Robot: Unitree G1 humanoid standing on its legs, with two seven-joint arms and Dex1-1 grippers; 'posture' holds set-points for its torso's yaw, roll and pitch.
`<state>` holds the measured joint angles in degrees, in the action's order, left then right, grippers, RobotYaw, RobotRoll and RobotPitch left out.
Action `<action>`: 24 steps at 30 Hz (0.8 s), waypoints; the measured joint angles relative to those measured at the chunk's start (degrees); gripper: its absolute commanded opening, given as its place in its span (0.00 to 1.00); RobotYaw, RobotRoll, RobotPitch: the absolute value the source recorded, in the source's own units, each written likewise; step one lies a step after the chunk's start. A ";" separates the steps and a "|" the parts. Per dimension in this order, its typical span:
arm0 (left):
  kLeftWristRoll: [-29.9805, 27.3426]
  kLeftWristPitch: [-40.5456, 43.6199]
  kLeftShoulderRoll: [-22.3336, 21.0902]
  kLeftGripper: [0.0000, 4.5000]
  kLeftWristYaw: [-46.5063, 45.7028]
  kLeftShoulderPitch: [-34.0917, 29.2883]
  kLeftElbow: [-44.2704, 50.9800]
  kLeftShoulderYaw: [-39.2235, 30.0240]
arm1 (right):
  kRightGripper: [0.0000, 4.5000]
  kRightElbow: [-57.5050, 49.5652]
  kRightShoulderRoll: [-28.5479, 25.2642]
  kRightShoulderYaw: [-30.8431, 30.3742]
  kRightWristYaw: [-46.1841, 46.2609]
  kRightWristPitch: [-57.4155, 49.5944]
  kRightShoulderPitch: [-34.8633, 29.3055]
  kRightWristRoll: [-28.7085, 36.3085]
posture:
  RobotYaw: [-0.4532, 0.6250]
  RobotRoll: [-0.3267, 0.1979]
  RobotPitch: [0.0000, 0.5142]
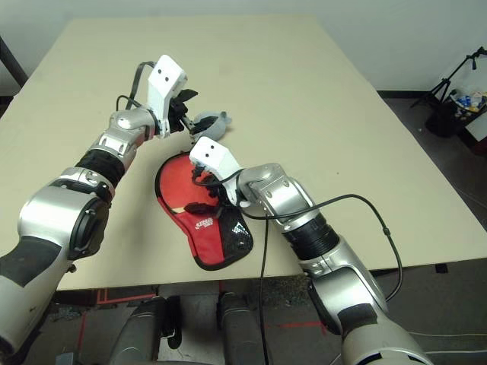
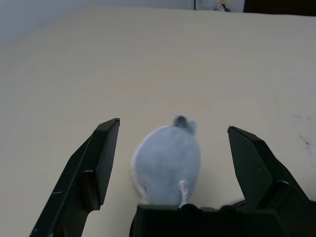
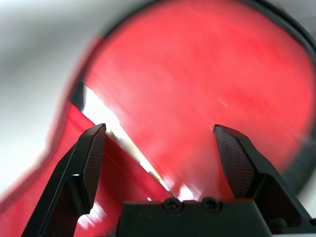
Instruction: Store the ping-pong paddle in its case and zip it.
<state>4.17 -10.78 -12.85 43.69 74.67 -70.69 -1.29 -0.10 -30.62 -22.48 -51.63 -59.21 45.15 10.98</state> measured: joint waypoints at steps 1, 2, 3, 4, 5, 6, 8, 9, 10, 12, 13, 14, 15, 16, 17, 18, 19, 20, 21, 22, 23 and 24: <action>-0.30 0.37 -0.96 0.99 1.35 -0.51 1.04 -0.11 | 1.00 0.67 -1.31 0.86 -0.32 -0.33 1.71 0.07 | 0.33 0.62 0.25; -0.87 0.74 -1.65 0.99 2.72 -1.30 2.07 -0.15 | 1.00 1.42 -2.36 1.68 -0.52 -0.45 3.69 0.06 | 0.33 0.62 0.25; -1.36 1.22 -2.01 0.99 4.00 -2.03 2.93 -0.14 | 1.00 2.48 -3.21 2.70 -0.45 -0.41 5.58 -0.07 | 0.33 0.62 0.25; -2.00 1.99 -2.39 0.99 5.79 -3.05 4.05 -0.11 | 1.00 4.91 -3.58 3.52 -0.12 -0.21 8.25 -0.40 | 0.33 0.62 0.25; -2.45 2.94 -2.76 0.99 7.99 -4.38 5.68 -0.04 | 1.00 8.43 -3.54 4.12 0.81 0.66 11.27 -1.05 | 0.33 0.62 0.25; -2.65 3.69 -2.96 0.99 9.58 -5.30 6.67 0.14 | 1.00 11.05 -3.46 4.80 1.62 1.57 13.15 -1.82 | 0.33 0.62 0.25; -3.60 5.81 -3.94 0.99 12.81 -7.60 9.35 0.51 | 1.00 18.18 -2.50 5.73 3.66 4.88 16.66 -3.30 | 0.34 0.62 0.24; -3.74 6.80 -4.46 0.99 14.06 -8.55 10.62 0.82 | 1.00 21.77 -1.45 6.05 4.72 6.59 17.91 -4.08 | 0.35 0.62 0.24; -3.90 8.18 -5.19 0.99 15.77 -10.03 12.90 1.48 | 1.00 27.98 0.82 6.54 6.81 9.29 20.23 -5.04 | 0.35 0.62 0.23; -4.16 10.75 -5.48 0.99 19.20 -13.00 17.74 3.26 | 1.00 39.61 4.79 8.03 11.42 15.33 24.60 -6.80 | 0.36 0.62 0.23; -4.24 12.00 -5.50 0.99 20.22 -14.36 19.64 4.17 | 1.00 44.04 6.32 8.42 12.77 18.36 26.26 -7.44 | 0.36 0.62 0.23; -4.21 13.23 -5.57 0.99 20.90 -15.70 21.33 5.04 | 1.00 47.98 7.86 8.80 13.76 21.47 27.74 -7.99 | 0.37 0.62 0.23; -4.12 14.43 -5.58 0.99 21.44 -17.00 22.94 6.11 | 1.00 51.74 9.34 9.25 14.51 24.88 29.04 -8.59 | 0.37 0.62 0.23; -4.05 15.16 -5.63 0.99 21.59 -17.91 24.24 6.85 | 1.00 54.50 10.40 9.79 14.72 27.25 29.75 -8.88 | 0.38 0.62 0.23; -4.03 16.11 -5.70 0.99 21.64 -18.70 25.76 7.33 | 1.00 57.20 11.30 10.03 14.98 29.61 30.43 -9.33 | 0.38 0.62 0.23; -4.03 17.10 -5.79 0.99 21.60 -19.24 26.99 7.67 | 1.00 59.36 12.02 10.10 15.20 31.80 30.70 -9.83 | 0.41 0.62 0.22; -4.01 18.45 -5.98 0.99 21.28 -20.13 28.83 8.19 | 1.00 62.34 13.16 10.10 15.59 34.59 31.07 -10.76 | 0.41 0.62 0.22; -3.83 19.52 -5.96 0.99 20.85 -20.67 29.93 8.65 | 1.00 64.42 14.21 10.10 15.86 36.60 31.17 -11.46 | 0.41 0.62 0.22; -3.50 20.43 -5.86 0.99 19.92 -21.53 31.08 9.24 | 1.00 66.61 15.51 10.11 16.12 38.70 31.26 -12.08 | 0.43 0.62 0.23; -3.35 21.16 -5.58 0.99 19.06 -22.10 31.69 9.57 | 1.00 68.10 16.58 10.12 16.27 40.16 31.29 -12.56 | 0.44 0.62 0.23; -3.28 21.96 -5.14 0.99 18.10 -22.61 32.24 9.96 | 1.00 69.42 17.47 10.11 16.51 41.51 31.31 -13.24 | 0.45 0.62 0.24; -3.28 22.65 -4.84 0.99 17.16 -23.13 32.83 10.37 | 1.00 70.63 18.18 10.12 16.92 42.83 31.37 -13.83 | 0.46 0.62 0.25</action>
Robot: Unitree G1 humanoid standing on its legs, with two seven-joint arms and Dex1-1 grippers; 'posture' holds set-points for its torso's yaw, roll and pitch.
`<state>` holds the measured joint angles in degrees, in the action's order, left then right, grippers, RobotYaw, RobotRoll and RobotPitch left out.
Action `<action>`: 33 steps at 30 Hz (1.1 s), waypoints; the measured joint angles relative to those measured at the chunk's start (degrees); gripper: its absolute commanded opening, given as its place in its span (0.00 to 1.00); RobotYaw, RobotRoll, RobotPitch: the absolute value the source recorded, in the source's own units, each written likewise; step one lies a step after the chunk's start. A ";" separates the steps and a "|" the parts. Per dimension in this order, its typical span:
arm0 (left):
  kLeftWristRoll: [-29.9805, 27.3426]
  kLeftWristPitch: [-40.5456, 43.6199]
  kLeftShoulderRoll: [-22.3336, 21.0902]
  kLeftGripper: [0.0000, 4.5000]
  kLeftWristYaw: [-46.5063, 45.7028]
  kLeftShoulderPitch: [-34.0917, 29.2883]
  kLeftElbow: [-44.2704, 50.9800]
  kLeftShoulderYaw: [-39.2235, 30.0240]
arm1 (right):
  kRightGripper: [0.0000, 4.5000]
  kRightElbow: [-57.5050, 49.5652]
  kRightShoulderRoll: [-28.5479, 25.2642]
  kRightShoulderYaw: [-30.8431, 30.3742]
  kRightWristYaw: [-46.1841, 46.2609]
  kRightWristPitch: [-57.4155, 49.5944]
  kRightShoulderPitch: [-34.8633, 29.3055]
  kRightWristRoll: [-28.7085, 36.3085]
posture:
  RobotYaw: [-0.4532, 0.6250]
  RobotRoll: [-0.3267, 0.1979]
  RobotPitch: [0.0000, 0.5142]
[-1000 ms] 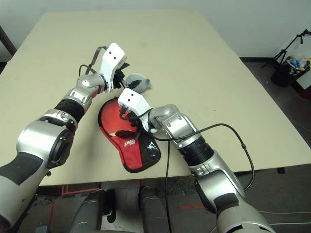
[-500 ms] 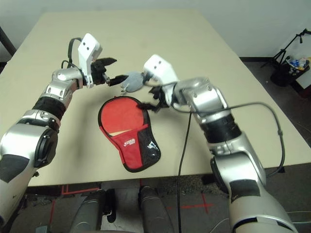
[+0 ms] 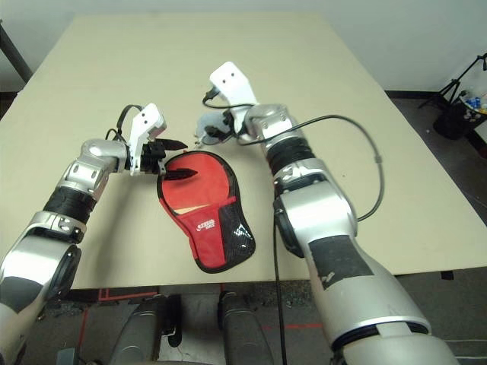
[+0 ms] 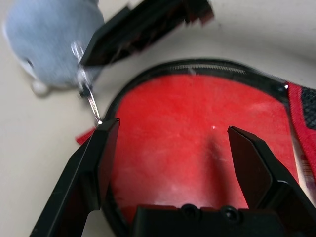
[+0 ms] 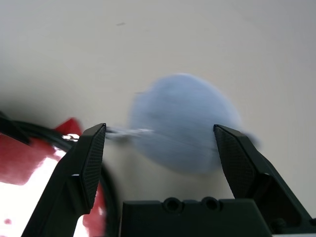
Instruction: Store the ping-pong paddle in its case and zip it.
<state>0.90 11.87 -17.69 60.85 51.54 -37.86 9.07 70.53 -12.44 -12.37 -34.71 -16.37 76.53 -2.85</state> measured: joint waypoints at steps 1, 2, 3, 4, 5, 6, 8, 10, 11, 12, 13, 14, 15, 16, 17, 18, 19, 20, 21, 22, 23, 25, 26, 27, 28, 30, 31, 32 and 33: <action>0.00 0.46 0.08 0.99 -0.57 -0.46 0.63 0.11 | 1.00 0.66 0.29 0.00 0.45 0.96 0.09 -0.54 | 0.46 0.62 0.26; -0.02 0.95 0.09 0.99 -1.21 -0.87 1.33 0.16 | 1.00 1.56 0.38 0.00 1.01 1.90 0.49 -1.18 | 0.46 0.62 0.27; -0.05 1.35 0.06 0.99 -1.76 -1.21 2.11 0.16 | 1.00 2.18 0.38 0.00 1.67 2.66 0.90 -1.93 | 0.47 0.62 0.28; -0.09 1.85 0.04 0.99 -2.25 -1.70 3.13 0.18 | 1.00 2.51 0.39 0.00 2.33 3.57 1.19 -2.62 | 0.47 0.62 0.31; -0.19 2.39 0.02 0.99 -2.66 -2.21 4.29 0.20 | 1.00 2.75 0.38 0.00 2.90 4.37 1.48 -3.24 | 0.48 0.62 0.32; -0.27 2.92 -0.03 0.99 -3.00 -2.64 5.46 0.23 | 1.00 2.91 0.39 0.00 3.21 5.00 1.69 -3.83 | 0.48 0.62 0.33; -0.48 4.20 -0.09 0.99 -3.49 -3.73 8.08 0.29 | 1.00 3.10 0.39 0.17 3.50 5.94 2.21 -4.51 | 0.48 0.62 0.36; -0.76 5.48 -0.10 0.99 -4.10 -4.86 10.18 0.34 | 1.00 3.15 0.38 0.27 3.55 6.97 2.52 -5.30 | 0.48 0.62 0.40; -0.88 5.99 -0.10 0.99 -4.30 -5.36 10.89 0.38 | 1.00 3.16 0.37 0.25 3.56 7.49 2.55 -5.88 | 0.48 0.62 0.41; -1.04 6.66 -0.08 0.99 -4.71 -6.19 11.99 0.51 | 1.00 3.23 0.35 0.18 3.56 8.16 2.54 -6.69 | 0.48 0.62 0.42; -1.14 7.17 -0.05 0.99 -5.04 -6.94 12.77 0.75 | 1.00 3.31 0.33 0.17 3.56 8.42 2.54 -7.05 | 0.48 0.62 0.44; -1.21 7.69 0.04 0.99 -5.25 -7.70 13.52 0.89 | 1.00 3.39 0.29 0.17 3.56 8.62 2.54 -7.44 | 0.49 0.62 0.45; -1.24 8.20 0.18 0.99 -5.51 -8.54 14.29 1.10 | 1.00 3.51 0.20 0.17 3.56 8.77 2.54 -7.90 | 0.49 0.62 0.46; -1.29 8.96 0.45 0.99 -5.88 -9.61 15.46 1.38 | 1.00 3.81 0.09 0.17 3.61 8.97 2.54 -8.47 | 0.49 0.62 0.46; -1.33 9.43 0.79 0.99 -6.11 -10.19 15.99 1.61 | 1.00 4.07 -0.04 0.16 3.71 9.11 2.54 -8.90 | 0.49 0.62 0.49; -1.39 9.91 0.99 0.99 -6.28 -10.56 16.71 2.01 | 1.00 4.20 -0.08 0.16 3.85 9.34 2.54 -9.27 | 0.49 0.62 0.50; -1.44 10.36 1.21 0.99 -6.52 -10.65 17.62 2.28 | 1.00 4.21 -0.09 0.16 4.06 9.50 2.54 -9.50 | 0.49 0.62 0.51; -1.50 10.81 1.49 0.99 -6.78 -10.68 18.52 2.58 | 1.00 4.30 -0.06 0.16 4.20 9.55 2.53 -9.66 | 0.49 0.62 0.52; -1.53 11.19 1.76 0.99 -7.05 -10.70 19.16 2.87 | 1.00 4.43 -0.06 0.17 4.32 9.56 2.53 -9.94 | 0.49 0.62 0.53; -1.58 11.40 2.06 0.99 -7.21 -10.69 19.59 3.09 | 1.00 4.50 -0.06 0.17 4.47 9.57 2.53 -10.29 | 0.50 0.62 0.54; -1.63 11.65 2.29 0.99 -7.36 -10.68 19.97 3.19 | 1.00 4.53 -0.06 0.17 4.66 9.59 2.53 -10.55 | 0.50 0.62 0.55; -1.93 12.07 2.47 0.99 -7.66 -10.59 20.58 3.19 | 1.00 4.57 -0.06 0.20 4.89 9.70 2.53 -10.77 | 0.50 0.62 0.57; -2.13 12.27 2.47 0.99 -7.75 -10.52 20.99 3.19 | 1.00 4.57 -0.07 0.21 5.05 9.80 2.53 -10.84 | 0.50 0.62 0.57; -2.59 12.38 2.48 0.99 -7.97 -10.41 21.28 3.19 | 1.00 4.60 -0.07 0.22 5.32 9.88 2.52 -10.97 | 0.50 0.62 0.58; -2.81 12.48 2.50 0.99 -8.12 -10.34 21.65 3.19 | 1.00 4.64 -0.07 0.22 5.57 10.00 2.51 -11.19 | 0.50 0.62 0.59; -3.04 12.94 2.50 0.99 -8.22 -10.34 22.59 3.27 | 1.00 4.70 -0.08 0.23 6.09 10.27 2.51 -11.41 | 0.50 0.62 0.61; -3.14 13.21 2.49 0.99 -8.25 -10.39 23.05 3.32 | 1.00 4.71 -0.08 0.23 6.35 10.54 2.51 -11.54 | 0.50 0.62 0.61; -3.18 13.47 2.48 0.99 -8.29 -10.46 23.46 3.41 | 1.00 4.71 -0.11 0.22 6.53 10.76 2.51 -11.68 | 0.51 0.62 0.62; -3.23 13.92 2.48 0.99 -8.40 -10.56 24.13 3.54 | 1.00 4.74 -0.16 0.20 6.83 11.05 2.51 -11.93 | 0.51 0.62 0.62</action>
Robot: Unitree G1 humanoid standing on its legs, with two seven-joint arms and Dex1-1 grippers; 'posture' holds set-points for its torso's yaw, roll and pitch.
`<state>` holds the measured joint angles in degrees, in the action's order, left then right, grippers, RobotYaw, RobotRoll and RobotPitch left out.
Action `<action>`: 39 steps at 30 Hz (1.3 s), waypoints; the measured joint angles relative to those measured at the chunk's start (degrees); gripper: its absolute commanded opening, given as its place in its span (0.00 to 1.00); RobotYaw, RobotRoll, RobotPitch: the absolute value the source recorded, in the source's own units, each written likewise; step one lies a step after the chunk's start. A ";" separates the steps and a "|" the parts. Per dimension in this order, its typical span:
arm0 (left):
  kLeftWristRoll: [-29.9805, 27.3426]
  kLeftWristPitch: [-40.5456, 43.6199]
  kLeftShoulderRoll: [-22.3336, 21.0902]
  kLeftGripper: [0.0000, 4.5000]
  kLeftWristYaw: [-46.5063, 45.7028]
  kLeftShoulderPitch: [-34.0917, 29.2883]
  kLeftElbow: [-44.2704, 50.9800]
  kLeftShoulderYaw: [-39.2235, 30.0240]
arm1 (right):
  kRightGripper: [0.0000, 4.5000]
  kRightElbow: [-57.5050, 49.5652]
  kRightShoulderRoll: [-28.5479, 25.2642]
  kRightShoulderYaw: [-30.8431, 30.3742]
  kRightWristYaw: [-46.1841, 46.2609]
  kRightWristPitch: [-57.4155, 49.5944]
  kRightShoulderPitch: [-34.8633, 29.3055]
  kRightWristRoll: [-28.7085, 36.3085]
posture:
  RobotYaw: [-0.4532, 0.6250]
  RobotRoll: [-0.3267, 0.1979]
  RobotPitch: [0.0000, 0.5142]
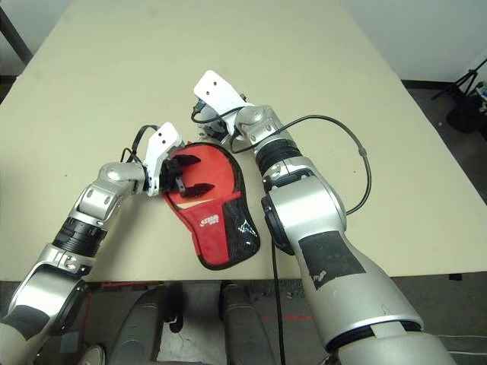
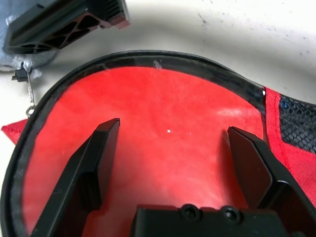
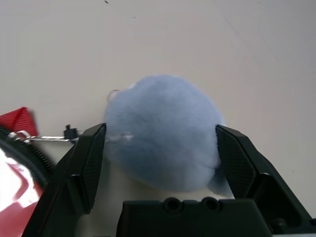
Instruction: Store the ping-pong paddle in its case and zip it.
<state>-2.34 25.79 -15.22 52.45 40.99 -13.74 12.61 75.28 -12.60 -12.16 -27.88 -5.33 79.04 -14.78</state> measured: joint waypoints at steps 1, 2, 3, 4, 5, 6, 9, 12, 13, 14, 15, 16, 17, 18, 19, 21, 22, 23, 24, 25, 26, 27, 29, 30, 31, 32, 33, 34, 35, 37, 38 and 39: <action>-0.05 0.31 0.00 0.99 -0.09 -0.07 0.35 0.08 | 1.00 0.02 -0.02 -0.02 0.14 0.22 0.00 -0.24 | 0.51 0.62 0.63; -0.09 0.58 -0.02 0.99 -0.19 -0.18 0.53 0.21 | 1.00 0.02 -0.02 -0.03 0.26 0.44 0.00 -0.61 | 0.51 0.62 0.64; -0.15 1.04 -0.08 0.99 -0.35 -0.45 1.14 0.32 | 1.00 0.02 -0.02 -0.03 0.40 0.73 0.00 -0.97 | 0.51 0.62 0.65; -0.19 1.39 -0.18 0.99 -0.53 -0.75 1.73 0.42 | 1.00 0.02 -0.03 -0.04 0.54 0.87 0.00 -1.14 | 0.51 0.62 0.65; -0.25 1.69 -0.21 0.99 -0.82 -1.12 2.49 0.53 | 1.00 0.03 -0.07 -0.04 0.58 0.92 0.00 -1.35 | 0.51 0.62 0.65; -0.37 1.98 -0.21 1.00 -0.91 -1.21 2.86 0.67 | 0.96 0.03 -0.10 -0.04 0.60 0.89 0.00 -1.48 | 0.51 0.62 0.65; -0.56 2.80 -0.17 1.00 -1.32 -1.51 4.07 1.10 | 0.81 0.03 -0.17 -0.03 0.73 0.69 0.00 -1.96 | 0.51 0.62 0.64; -0.58 3.25 -0.12 1.00 -1.74 -1.50 4.54 1.54 | 0.61 0.03 -0.24 0.02 0.96 0.37 0.00 -2.06 | 0.50 0.62 0.62; -0.57 3.30 -0.09 1.00 -1.90 -1.39 4.50 1.73 | 0.55 0.03 -0.29 0.16 1.10 -0.10 0.00 -2.02 | 0.50 0.62 0.61; -0.51 3.31 -0.05 1.00 -2.09 -1.15 4.25 1.93 | 0.48 0.03 -0.40 0.34 1.26 -0.45 0.00 -2.01 | 0.50 0.62 0.61; -0.46 3.30 0.00 1.00 -2.35 -0.83 3.85 2.09 | 0.43 0.03 -0.52 0.45 1.34 -0.53 0.00 -2.00 | 0.49 0.62 0.60; -0.38 3.23 0.18 1.00 -2.81 -0.31 3.15 2.26 | 0.37 0.03 -0.71 0.54 1.34 -0.55 0.00 -1.99 | 0.49 0.62 0.59; -0.20 3.14 0.41 1.00 -3.13 0.23 2.40 2.36 | 0.31 0.03 -0.91 0.59 1.35 -0.55 0.00 -1.99 | 0.49 0.62 0.58; 0.04 2.89 0.60 1.00 -3.56 0.71 1.64 2.50 | 0.26 0.03 -1.06 0.61 1.35 -0.55 -0.01 -1.99 | 0.49 0.62 0.57; 0.26 2.45 0.74 1.00 -4.06 1.23 0.75 2.79 | 0.20 0.03 -1.16 0.64 1.35 -0.55 -0.03 -1.99 | 0.48 0.62 0.56; 0.69 1.43 1.19 1.00 -5.12 2.22 -1.49 3.28 | 0.10 0.03 -1.39 0.73 1.35 -0.54 -0.18 -1.94 | 0.48 0.62 0.52; 1.15 0.78 1.62 1.00 -6.17 3.28 -3.48 3.57 | 0.07 0.03 -1.67 1.15 1.35 -0.74 -0.32 -1.72 | 0.47 0.62 0.51; 1.67 0.48 1.88 1.00 -6.92 4.08 -4.77 3.63 | 0.05 0.03 -1.82 1.59 1.35 -1.15 -0.37 -1.49 | 0.47 0.62 0.48; 1.96 0.06 2.18 1.00 -7.68 5.06 -6.46 3.74 | 0.05 0.02 -2.09 2.07 1.35 -1.68 -0.48 -1.10 | 0.47 0.62 0.47; 2.14 -0.31 2.46 1.00 -8.52 5.98 -8.02 3.81 | 0.05 0.02 -2.50 2.37 1.34 -2.09 -0.69 -0.90 | 0.46 0.62 0.44; 2.18 -0.57 2.66 1.00 -9.32 6.82 -9.49 3.87 | 0.05 -0.04 -2.86 2.60 1.34 -2.29 -0.94 -0.78 | 0.46 0.62 0.42; 2.25 -0.92 2.79 1.00 -10.12 7.74 -11.05 3.86 | 0.05 -0.12 -3.12 2.80 1.34 -2.39 -1.23 -0.69 | 0.46 0.62 0.42; 2.43 -1.63 3.06 1.00 -11.27 9.21 -13.91 3.70 | 0.05 -0.23 -3.57 3.18 1.39 -2.66 -1.59 -0.53 | 0.45 0.62 0.38; 2.49 -2.17 3.13 1.00 -11.68 9.89 -15.32 3.58 | 0.05 -0.30 -3.77 3.45 1.42 -2.73 -1.88 -0.43 | 0.45 0.62 0.35; 2.57 -2.63 3.21 1.00 -12.11 10.57 -16.65 3.53 | 0.05 -0.43 -3.99 3.73 1.51 -2.73 -2.25 -0.33 | 0.45 0.62 0.34; 2.65 -3.09 3.25 1.00 -12.39 11.34 -18.11 3.51 | 0.05 -0.58 -4.31 3.97 1.80 -2.73 -2.73 -0.15 | 0.44 0.62 0.33; 2.91 -3.39 3.25 1.00 -12.68 11.84 -18.93 3.50 | 0.05 -0.62 -4.58 4.15 1.93 -2.73 -3.01 0.06 | 0.44 0.62 0.32; 3.00 -3.63 3.25 1.00 -12.93 12.23 -19.70 3.50 | 0.05 -0.72 -4.88 4.34 2.03 -2.72 -3.34 0.22 | 0.44 0.62 0.32; 3.00 -3.96 3.29 1.00 -13.05 12.58 -20.33 3.61 | 0.05 -0.83 -5.16 4.49 2.11 -2.70 -3.75 0.34 | 0.43 0.62 0.31; 3.01 -4.30 3.36 1.00 -13.13 12.81 -21.11 3.69 | 0.05 -0.95 -5.56 4.63 2.15 -2.70 -4.17 0.52 | 0.42 0.62 0.30; 3.01 -4.49 3.36 1.00 -13.16 12.89 -21.48 3.68 | 0.05 -1.00 -5.85 4.75 2.15 -2.70 -4.45 0.64 | 0.41 0.62 0.29; 3.01 -4.62 3.36 1.00 -13.17 12.98 -21.93 3.69 | 0.05 -1.11 -6.12 4.87 2.15 -2.71 -4.80 0.83 | 0.41 0.62 0.28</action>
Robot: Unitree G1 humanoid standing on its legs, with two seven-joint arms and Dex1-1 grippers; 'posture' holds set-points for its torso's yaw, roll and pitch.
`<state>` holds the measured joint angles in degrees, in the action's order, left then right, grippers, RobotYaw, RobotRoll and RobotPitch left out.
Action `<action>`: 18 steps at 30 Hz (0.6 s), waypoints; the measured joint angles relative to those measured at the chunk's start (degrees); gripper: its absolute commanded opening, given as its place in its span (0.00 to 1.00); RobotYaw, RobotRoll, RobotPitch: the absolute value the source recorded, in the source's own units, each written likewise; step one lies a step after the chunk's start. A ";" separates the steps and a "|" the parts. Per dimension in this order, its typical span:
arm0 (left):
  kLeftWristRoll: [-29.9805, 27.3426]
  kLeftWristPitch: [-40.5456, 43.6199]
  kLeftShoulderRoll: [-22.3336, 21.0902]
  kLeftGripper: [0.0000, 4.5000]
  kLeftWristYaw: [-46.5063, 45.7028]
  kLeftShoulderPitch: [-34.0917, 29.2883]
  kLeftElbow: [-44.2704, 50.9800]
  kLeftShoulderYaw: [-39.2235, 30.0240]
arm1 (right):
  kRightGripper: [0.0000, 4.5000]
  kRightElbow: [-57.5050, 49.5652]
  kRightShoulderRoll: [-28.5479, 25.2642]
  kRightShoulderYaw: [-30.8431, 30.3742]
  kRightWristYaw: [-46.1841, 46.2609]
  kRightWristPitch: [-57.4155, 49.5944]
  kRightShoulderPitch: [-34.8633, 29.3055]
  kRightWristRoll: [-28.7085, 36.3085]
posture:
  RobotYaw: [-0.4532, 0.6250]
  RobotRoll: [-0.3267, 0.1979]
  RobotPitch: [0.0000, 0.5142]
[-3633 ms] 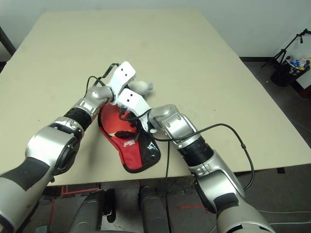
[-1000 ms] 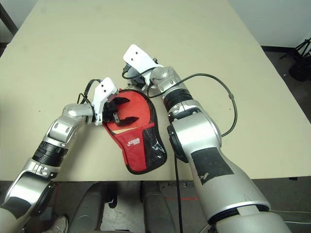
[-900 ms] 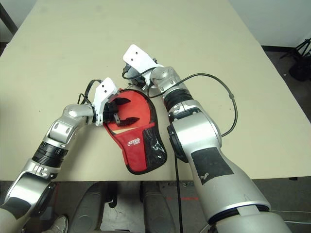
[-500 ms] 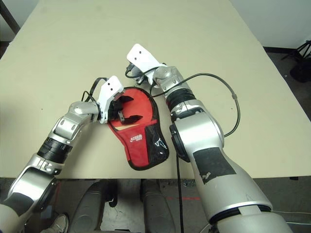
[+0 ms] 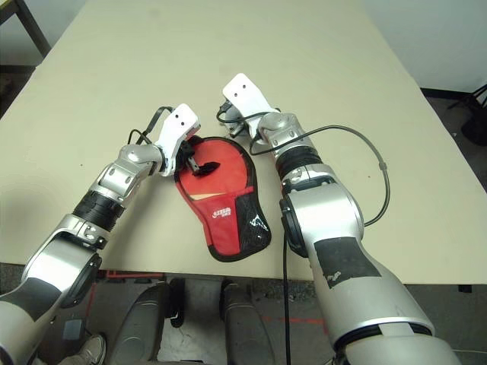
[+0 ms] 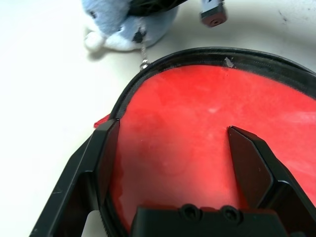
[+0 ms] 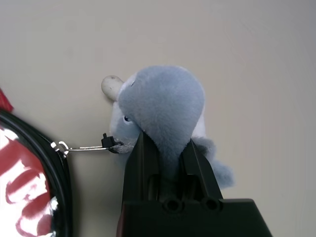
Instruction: Store the ping-pong paddle in its case and zip it.
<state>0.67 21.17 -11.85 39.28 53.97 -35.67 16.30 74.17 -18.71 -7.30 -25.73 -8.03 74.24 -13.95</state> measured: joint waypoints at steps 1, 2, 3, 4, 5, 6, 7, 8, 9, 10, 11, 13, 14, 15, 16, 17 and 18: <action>0.03 -0.19 0.00 1.00 -0.09 0.09 -0.57 -0.01 | 0.05 -0.06 -0.17 0.13 0.00 -0.02 -0.34 0.22 | 0.40 0.62 0.28; 0.15 -0.39 -0.02 1.00 -0.34 0.19 -1.16 -0.04 | 0.05 -0.14 -0.39 0.21 0.00 -0.18 -0.66 0.42 | 0.40 0.62 0.28; 0.23 -0.56 -0.02 1.00 -0.45 0.34 -1.81 -0.03 | 0.05 -0.18 -0.66 0.24 0.00 -0.42 -0.92 0.53 | 0.40 0.62 0.28; 0.39 -0.66 -0.02 1.00 -0.62 0.61 -2.58 -0.05 | 0.05 -0.26 -0.97 0.26 -0.01 -0.67 -1.26 0.59 | 0.39 0.62 0.27; 0.79 -0.67 -0.03 1.00 -0.82 0.76 -3.25 -0.05 | 0.05 -0.30 -1.32 0.26 -0.02 -0.95 -1.55 0.61 | 0.39 0.62 0.27; 1.08 -0.70 -0.03 1.00 -0.85 0.80 -3.70 -0.08 | 0.05 -0.37 -1.71 0.25 -0.04 -1.29 -1.78 0.61 | 0.39 0.62 0.26; 1.30 -0.73 -0.06 1.00 -0.86 0.86 -4.06 -0.11 | 0.05 -0.49 -2.17 0.25 -0.13 -1.58 -2.14 0.64 | 0.38 0.62 0.26; 1.48 -0.82 -0.05 1.00 -0.84 0.92 -4.41 -0.07 | 0.05 -0.99 -2.57 0.25 -0.28 -1.87 -2.68 0.66 | 0.38 0.62 0.26; 1.54 -0.92 -0.04 1.00 -0.77 0.99 -4.82 -0.05 | 0.05 -1.68 -3.00 0.25 -0.59 -2.16 -3.24 0.69 | 0.37 0.62 0.26; 1.61 -0.95 -0.03 1.00 -0.67 1.06 -5.12 -0.04 | 0.05 -2.29 -3.54 0.25 -1.09 -2.63 -3.70 0.78 | 0.37 0.62 0.26; 1.69 -0.98 -0.03 1.00 -0.49 1.15 -5.49 -0.04 | 0.05 -3.07 -4.34 0.25 -1.70 -3.30 -4.18 0.89 | 0.36 0.62 0.26; 1.92 -1.20 -0.04 1.00 -0.13 1.39 -6.23 -0.05 | 0.05 -5.54 -5.84 0.25 -3.30 -4.80 -5.90 1.23 | 0.35 0.62 0.26; 2.11 -1.32 -0.03 1.00 0.10 1.58 -6.71 -0.02 | 0.05 -7.65 -6.67 0.24 -4.30 -5.89 -7.13 1.55 | 0.34 0.62 0.26; 2.23 -1.39 -0.01 1.00 0.20 1.70 -7.18 0.01 | 0.05 -9.53 -7.36 0.24 -5.00 -6.89 -8.24 1.82 | 0.33 0.62 0.27; 2.39 -1.54 0.00 1.00 0.30 1.74 -7.51 0.08 | 0.05 -11.77 -8.14 0.25 -5.83 -8.00 -9.68 2.05 | 0.33 0.62 0.27; 2.57 -1.74 0.12 1.00 0.48 1.77 -7.99 0.16 | 0.05 -15.29 -9.09 0.27 -6.76 -9.57 -11.79 2.44 | 0.32 0.62 0.27; 2.75 -1.87 0.25 1.00 0.67 1.78 -8.31 0.26 | 0.05 -18.42 -9.84 0.35 -7.39 -10.96 -13.84 2.83 | 0.30 0.62 0.28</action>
<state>3.42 19.30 -11.60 39.95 55.75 -43.98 16.56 55.75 -28.55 -6.94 -33.12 -18.99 60.40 -11.12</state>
